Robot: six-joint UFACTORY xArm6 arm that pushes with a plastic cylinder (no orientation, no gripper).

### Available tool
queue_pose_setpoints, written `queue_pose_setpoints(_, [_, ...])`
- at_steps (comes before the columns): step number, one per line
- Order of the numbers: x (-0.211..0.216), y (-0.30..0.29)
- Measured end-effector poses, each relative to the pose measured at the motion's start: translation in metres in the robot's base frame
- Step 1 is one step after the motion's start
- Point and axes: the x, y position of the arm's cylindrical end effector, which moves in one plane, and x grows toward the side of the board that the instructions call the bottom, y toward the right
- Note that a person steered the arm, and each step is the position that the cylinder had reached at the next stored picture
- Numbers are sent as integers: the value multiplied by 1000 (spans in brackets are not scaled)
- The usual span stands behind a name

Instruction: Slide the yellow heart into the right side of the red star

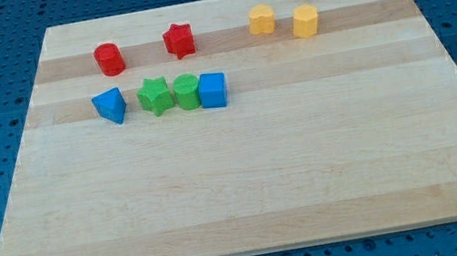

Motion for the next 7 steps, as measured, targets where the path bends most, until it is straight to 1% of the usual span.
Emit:
queue_pose_setpoints(1, [35, -30])
queue_pose_setpoints(2, [36, -74])
queue_pose_setpoints(4, [12, -159])
queue_pose_setpoints(5, [6, -189])
queue_pose_setpoints(7, [5, -272])
